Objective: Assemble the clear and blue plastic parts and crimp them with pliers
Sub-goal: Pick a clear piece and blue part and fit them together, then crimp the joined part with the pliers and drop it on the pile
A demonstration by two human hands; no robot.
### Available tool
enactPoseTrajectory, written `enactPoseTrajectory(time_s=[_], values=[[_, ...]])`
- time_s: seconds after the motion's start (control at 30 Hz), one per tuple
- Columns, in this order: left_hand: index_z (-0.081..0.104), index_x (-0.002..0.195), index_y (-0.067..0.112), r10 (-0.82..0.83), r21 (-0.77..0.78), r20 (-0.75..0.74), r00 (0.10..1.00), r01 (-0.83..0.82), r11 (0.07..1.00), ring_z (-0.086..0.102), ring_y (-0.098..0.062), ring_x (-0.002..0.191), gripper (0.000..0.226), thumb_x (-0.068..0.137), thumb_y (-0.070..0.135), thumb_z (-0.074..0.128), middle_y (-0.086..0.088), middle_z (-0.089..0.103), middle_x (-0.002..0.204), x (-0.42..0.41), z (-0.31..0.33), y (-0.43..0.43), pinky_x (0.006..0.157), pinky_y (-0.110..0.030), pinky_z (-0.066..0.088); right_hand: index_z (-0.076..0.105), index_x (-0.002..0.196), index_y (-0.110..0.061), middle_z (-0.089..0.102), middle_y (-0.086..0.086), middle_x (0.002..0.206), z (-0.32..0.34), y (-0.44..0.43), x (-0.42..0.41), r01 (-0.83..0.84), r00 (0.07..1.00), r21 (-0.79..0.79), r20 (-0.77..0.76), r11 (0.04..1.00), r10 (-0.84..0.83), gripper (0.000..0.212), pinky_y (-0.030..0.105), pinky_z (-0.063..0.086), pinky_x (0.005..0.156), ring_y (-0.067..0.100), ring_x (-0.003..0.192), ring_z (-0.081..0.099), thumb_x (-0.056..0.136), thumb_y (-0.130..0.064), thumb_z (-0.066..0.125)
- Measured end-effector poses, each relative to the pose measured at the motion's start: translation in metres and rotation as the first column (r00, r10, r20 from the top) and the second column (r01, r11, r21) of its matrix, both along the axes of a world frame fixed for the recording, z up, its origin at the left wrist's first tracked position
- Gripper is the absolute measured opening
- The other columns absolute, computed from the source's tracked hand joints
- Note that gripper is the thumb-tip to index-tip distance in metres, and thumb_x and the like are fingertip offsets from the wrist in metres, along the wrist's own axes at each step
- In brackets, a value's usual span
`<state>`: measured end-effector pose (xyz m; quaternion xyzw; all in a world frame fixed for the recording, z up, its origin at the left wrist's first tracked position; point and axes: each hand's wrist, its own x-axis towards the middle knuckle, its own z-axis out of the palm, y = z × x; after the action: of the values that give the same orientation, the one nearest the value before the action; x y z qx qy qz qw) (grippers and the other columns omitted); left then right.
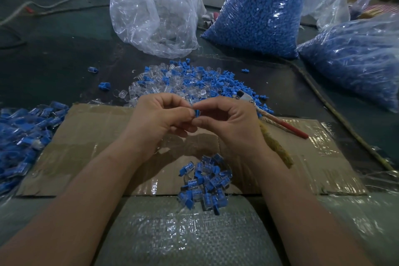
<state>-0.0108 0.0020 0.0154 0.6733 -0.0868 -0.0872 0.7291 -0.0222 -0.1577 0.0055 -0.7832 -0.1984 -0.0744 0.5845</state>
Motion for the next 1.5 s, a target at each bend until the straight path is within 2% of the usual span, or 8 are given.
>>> enactPoseTrajectory(time_s=[0.2, 0.7, 0.87, 1.03, 1.13, 1.2, 1.3, 1.5], values=[[0.059, 0.071, 0.003, -0.021, -0.053, -0.038, 0.999, 0.019, 0.998, 0.065, -0.015, 0.050, 0.017, 0.057, 0.012, 0.066, -0.007, 0.067, 0.056, 0.000, 0.000, -0.001, 0.046, -0.019, 0.051, 0.062, 0.106, -0.010, 0.068, -0.005, 0.088, 0.000, 0.000, 0.001, 0.104, 0.967, -0.103, 0.243, 0.989, -0.077, 0.035, 0.021, 0.055, 0.073, 0.008, 0.080, 0.067, 0.073, -0.004, 0.072], [0.061, 0.071, 0.004, -0.024, -0.004, -0.013, 1.000, 0.024, 1.000, 0.066, -0.015, 0.051, 0.019, 0.055, 0.011, 0.067, -0.008, 0.068, 0.060, -0.002, 0.003, -0.002, 0.048, -0.019, 0.052, 0.069, 0.098, 0.001, 0.070, 0.009, 0.091, -0.001, -0.005, 0.003, 0.179, 0.899, -0.265, 0.434, 0.947, -0.048, 0.025, 0.015, 0.052, 0.080, 0.008, 0.089, 0.063, 0.073, -0.003, 0.070], [0.061, 0.069, 0.003, -0.019, 0.036, 0.020, 1.000, 0.018, 0.999, 0.066, -0.015, 0.051, 0.011, 0.073, -0.007, 0.065, -0.008, 0.068, 0.058, -0.002, 0.002, 0.000, 0.048, -0.018, 0.052, 0.068, 0.098, 0.002, 0.069, 0.006, 0.091, 0.002, -0.003, 0.001, 0.164, 0.901, -0.255, 0.431, 0.953, -0.040, 0.027, 0.016, 0.052, 0.081, 0.009, 0.088, 0.063, 0.071, -0.004, 0.071], [0.062, 0.069, 0.004, 0.028, 0.011, 0.025, 0.999, -0.028, 1.000, 0.066, -0.015, 0.052, 0.011, 0.075, -0.005, 0.065, -0.006, 0.067, 0.056, 0.000, 0.001, 0.000, 0.050, -0.018, 0.053, 0.063, 0.115, -0.015, 0.063, -0.011, 0.100, 0.012, -0.011, -0.001, 0.292, 0.951, -0.376, 0.212, 0.880, -0.225, 0.055, 0.015, 0.049, 0.082, 0.002, 0.091, 0.060, 0.068, -0.044, 0.068], [0.061, 0.069, 0.004, 0.059, -0.009, 0.018, 0.998, -0.058, 0.998, 0.066, -0.016, 0.053, 0.011, 0.076, -0.004, 0.064, -0.006, 0.067, 0.056, 0.001, 0.000, 0.000, 0.050, -0.019, 0.053, 0.057, 0.125, -0.020, 0.061, -0.008, 0.118, 0.017, -0.036, 0.006, 0.482, 0.870, -0.460, 0.146, 0.746, -0.472, 0.060, 0.004, 0.035, 0.083, 0.001, 0.101, 0.051, 0.071, -0.042, 0.072], [0.061, 0.070, 0.004, 0.063, -0.014, 0.013, 0.998, -0.063, 0.998, 0.066, -0.016, 0.053, 0.009, 0.075, -0.004, 0.064, -0.006, 0.067, 0.057, 0.001, 0.000, 0.000, 0.050, -0.019, 0.053, 0.051, 0.130, -0.021, 0.055, -0.004, 0.129, 0.017, -0.056, 0.009, 0.529, 0.803, -0.544, 0.073, 0.651, -0.591, 0.066, 0.020, 0.036, 0.092, 0.008, 0.111, 0.049, 0.072, -0.044, 0.072], [0.061, 0.072, 0.003, 0.062, -0.031, -0.001, 0.998, -0.062, 0.998, 0.066, -0.015, 0.053, 0.007, 0.075, -0.003, 0.063, -0.006, 0.067, 0.058, 0.001, 0.000, 0.001, 0.051, -0.018, 0.053, 0.039, 0.138, -0.023, 0.045, 0.001, 0.139, 0.015, -0.076, 0.008, 0.414, 0.726, -0.707, -0.124, 0.573, -0.677, 0.084, 0.038, 0.036, 0.097, 0.020, 0.122, 0.044, 0.067, -0.054, 0.072], [0.061, 0.074, 0.001, 0.056, -0.041, -0.001, 0.998, -0.056, 0.998, 0.066, -0.015, 0.054, 0.005, 0.076, -0.002, 0.063, -0.006, 0.067, 0.058, 0.001, 0.000, 0.001, 0.052, -0.018, 0.053, 0.041, 0.137, -0.018, 0.043, 0.007, 0.136, 0.011, -0.082, 0.012, 0.247, 0.690, -0.850, -0.184, 0.466, -0.700, 0.091, 0.035, 0.036, 0.092, 0.025, 0.120, 0.042, 0.061, -0.054, 0.077]])
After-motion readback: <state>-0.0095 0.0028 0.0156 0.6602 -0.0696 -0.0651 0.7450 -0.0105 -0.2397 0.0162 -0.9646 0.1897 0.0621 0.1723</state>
